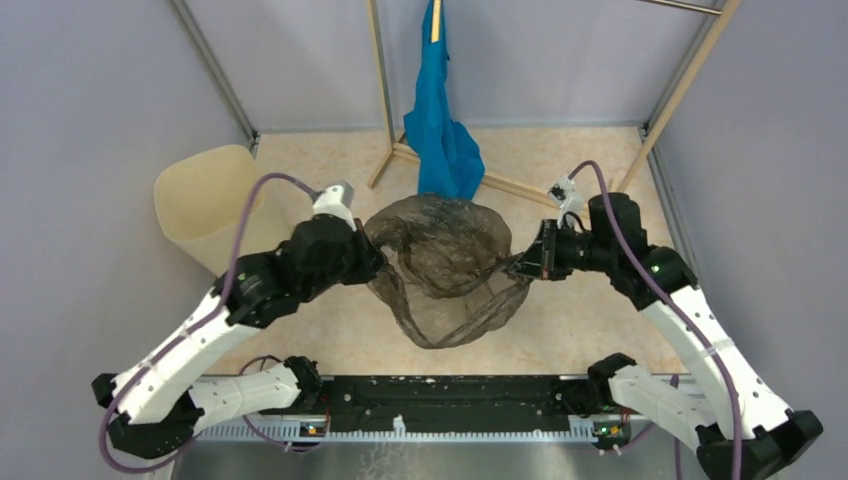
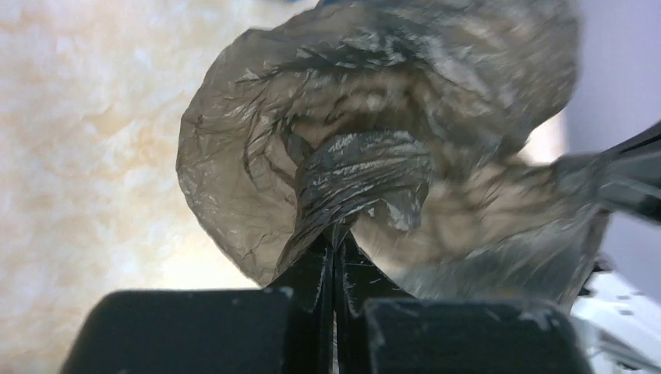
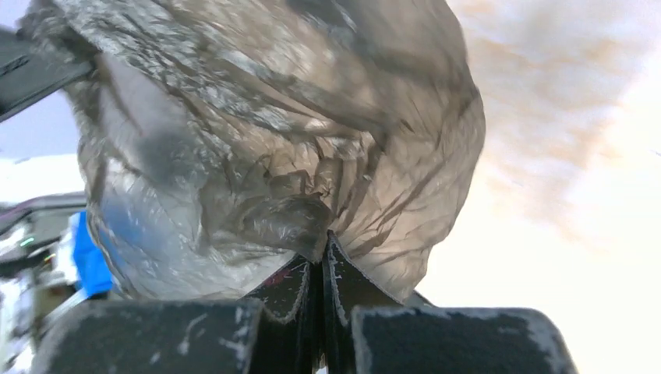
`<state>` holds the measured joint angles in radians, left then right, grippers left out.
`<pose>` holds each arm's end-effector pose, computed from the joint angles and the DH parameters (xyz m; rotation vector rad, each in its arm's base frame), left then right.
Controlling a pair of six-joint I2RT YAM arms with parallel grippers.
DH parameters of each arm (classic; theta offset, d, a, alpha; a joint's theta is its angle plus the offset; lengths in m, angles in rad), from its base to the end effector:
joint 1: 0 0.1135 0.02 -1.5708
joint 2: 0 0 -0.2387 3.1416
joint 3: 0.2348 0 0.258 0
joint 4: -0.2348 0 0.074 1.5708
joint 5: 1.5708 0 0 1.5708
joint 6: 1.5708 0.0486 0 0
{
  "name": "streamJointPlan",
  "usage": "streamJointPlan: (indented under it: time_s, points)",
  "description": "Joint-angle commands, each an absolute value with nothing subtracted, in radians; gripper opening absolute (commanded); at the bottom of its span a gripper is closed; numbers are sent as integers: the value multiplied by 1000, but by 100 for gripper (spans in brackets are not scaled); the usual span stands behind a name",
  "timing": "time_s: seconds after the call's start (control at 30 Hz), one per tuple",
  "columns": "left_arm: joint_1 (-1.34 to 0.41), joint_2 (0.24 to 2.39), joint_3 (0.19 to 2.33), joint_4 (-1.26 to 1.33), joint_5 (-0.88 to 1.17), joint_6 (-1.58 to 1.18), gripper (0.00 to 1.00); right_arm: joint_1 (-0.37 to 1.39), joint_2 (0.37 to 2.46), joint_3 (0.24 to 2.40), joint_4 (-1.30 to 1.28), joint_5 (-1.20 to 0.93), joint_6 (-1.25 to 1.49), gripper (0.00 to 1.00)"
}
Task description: Put the trash bags into the trash bin
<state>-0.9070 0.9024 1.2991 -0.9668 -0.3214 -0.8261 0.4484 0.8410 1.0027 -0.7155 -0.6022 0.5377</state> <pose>0.1239 -0.1334 0.3883 -0.1047 2.1833 -0.6787 0.1645 0.1097 0.3311 -0.2859 2.2438 1.1977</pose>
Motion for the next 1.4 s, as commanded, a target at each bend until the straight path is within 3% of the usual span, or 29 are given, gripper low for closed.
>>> streamJointPlan:
  time_s: [0.0, 0.17, 0.3, 0.73, 0.97, 1.2, 1.37]
  points:
    - [-908, 845, 1151, -954, -289, -808, 0, 426, 811, 1014, -870, -329, 384, 0]
    - [-908, 632, 1056, -902, -324, -864, 0, 426, 697, 967, -854, -325, 386, 0]
    - [-908, 609, 1109, -907, -359, -851, 0, 426, 704, 950, -823, -339, 382, 0]
    - [-908, 710, 1121, -800, -336, -789, 0, 426, 714, 925, -696, -263, 400, 2]
    - [-908, 995, 1311, -769, -300, -680, 0, 426, 883, 1010, -645, -237, 357, 1]
    - [-908, 919, 1089, -545, -150, -742, 0, 426, 810, 977, -664, -242, 395, 3]
    - [-908, 917, 1018, -464, -41, -780, 0, 429, 780, 905, -583, -384, 476, 5]
